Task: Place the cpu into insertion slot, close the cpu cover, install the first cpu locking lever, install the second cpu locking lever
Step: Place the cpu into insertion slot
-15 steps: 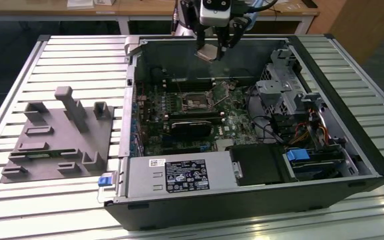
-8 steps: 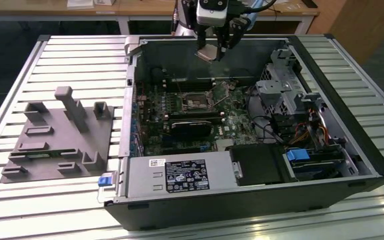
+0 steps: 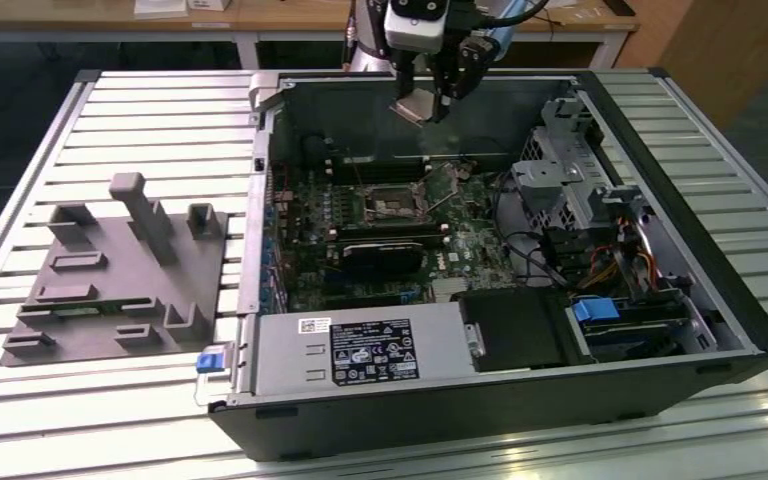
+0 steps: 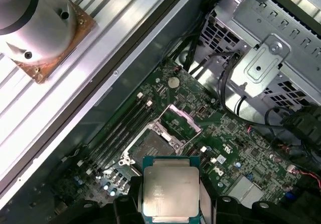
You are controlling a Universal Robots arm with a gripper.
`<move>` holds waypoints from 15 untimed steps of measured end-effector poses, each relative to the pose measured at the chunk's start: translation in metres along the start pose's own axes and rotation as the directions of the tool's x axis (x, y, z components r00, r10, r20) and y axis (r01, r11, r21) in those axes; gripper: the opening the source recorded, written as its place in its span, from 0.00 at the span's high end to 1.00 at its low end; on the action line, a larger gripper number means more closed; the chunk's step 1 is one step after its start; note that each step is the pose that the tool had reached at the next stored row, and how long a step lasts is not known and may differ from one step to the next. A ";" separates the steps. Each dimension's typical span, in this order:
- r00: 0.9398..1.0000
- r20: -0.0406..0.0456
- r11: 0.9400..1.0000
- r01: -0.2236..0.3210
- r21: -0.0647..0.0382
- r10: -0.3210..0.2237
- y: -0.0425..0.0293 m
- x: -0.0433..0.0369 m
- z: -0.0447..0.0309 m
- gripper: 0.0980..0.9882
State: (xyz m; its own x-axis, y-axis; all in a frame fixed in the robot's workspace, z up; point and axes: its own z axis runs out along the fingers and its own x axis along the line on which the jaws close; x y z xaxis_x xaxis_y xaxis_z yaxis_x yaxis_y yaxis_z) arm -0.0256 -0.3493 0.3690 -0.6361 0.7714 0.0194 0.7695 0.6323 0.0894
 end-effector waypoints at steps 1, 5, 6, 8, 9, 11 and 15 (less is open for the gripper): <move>1.000 0.001 1.000 -0.010 0.000 0.010 0.0000 0.0000 0.0001 0.51; 0.999 0.004 0.999 -0.048 -0.001 0.048 0.0000 0.0000 0.0002 0.51; 0.998 0.005 0.998 -0.058 -0.001 0.058 0.0000 0.0000 0.0002 0.51; 0.997 0.006 0.997 -0.073 -0.002 0.073 0.0000 0.0000 0.0002 0.51; 0.997 0.007 0.997 -0.080 -0.002 0.080 0.0000 0.0000 0.0003 0.51; 0.996 0.008 0.996 -0.092 -0.002 0.092 0.0000 0.0000 0.0004 0.51; 0.994 0.010 0.994 -0.112 -0.003 0.112 -0.0001 0.0000 0.0006 0.51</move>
State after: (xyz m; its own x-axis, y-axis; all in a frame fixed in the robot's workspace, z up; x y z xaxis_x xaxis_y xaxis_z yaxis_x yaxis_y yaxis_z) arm -0.0256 -0.3493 0.3684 -0.5449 0.8382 0.0193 0.8360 0.5414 0.0893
